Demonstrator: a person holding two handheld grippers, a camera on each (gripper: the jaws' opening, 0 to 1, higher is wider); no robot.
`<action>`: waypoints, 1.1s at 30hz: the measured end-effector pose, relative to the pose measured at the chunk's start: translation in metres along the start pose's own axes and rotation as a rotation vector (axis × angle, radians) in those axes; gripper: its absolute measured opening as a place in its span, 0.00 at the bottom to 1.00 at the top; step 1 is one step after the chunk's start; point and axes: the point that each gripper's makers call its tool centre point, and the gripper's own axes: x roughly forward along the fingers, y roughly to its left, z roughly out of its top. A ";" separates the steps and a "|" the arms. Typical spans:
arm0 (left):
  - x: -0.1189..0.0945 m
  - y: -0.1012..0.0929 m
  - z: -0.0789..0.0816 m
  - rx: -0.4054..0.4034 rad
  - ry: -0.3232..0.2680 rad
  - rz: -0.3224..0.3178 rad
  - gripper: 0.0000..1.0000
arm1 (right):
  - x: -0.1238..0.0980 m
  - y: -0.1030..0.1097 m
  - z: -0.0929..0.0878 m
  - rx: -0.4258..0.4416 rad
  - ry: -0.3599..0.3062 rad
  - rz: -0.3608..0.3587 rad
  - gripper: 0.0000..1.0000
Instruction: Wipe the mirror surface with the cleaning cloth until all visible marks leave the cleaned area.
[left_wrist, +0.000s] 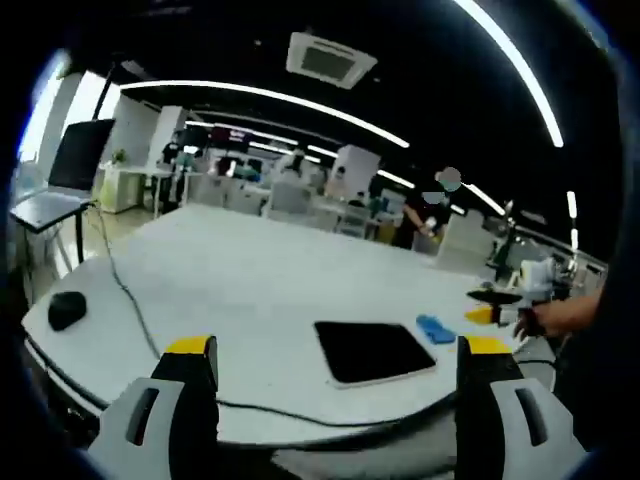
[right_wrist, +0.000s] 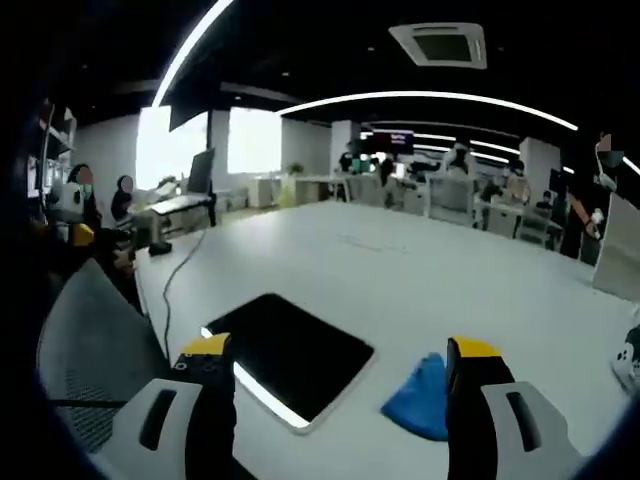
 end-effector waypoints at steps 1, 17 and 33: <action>0.012 -0.007 0.003 -0.004 -0.003 -0.020 1.00 | -0.005 -0.004 -0.007 0.014 0.039 -0.014 0.87; 0.048 0.069 -0.066 0.109 0.278 0.223 1.00 | -0.044 -0.086 -0.072 0.187 0.124 -0.164 0.86; 0.049 0.074 -0.063 0.230 0.290 0.217 1.00 | -0.056 -0.103 -0.077 0.191 0.127 -0.121 0.97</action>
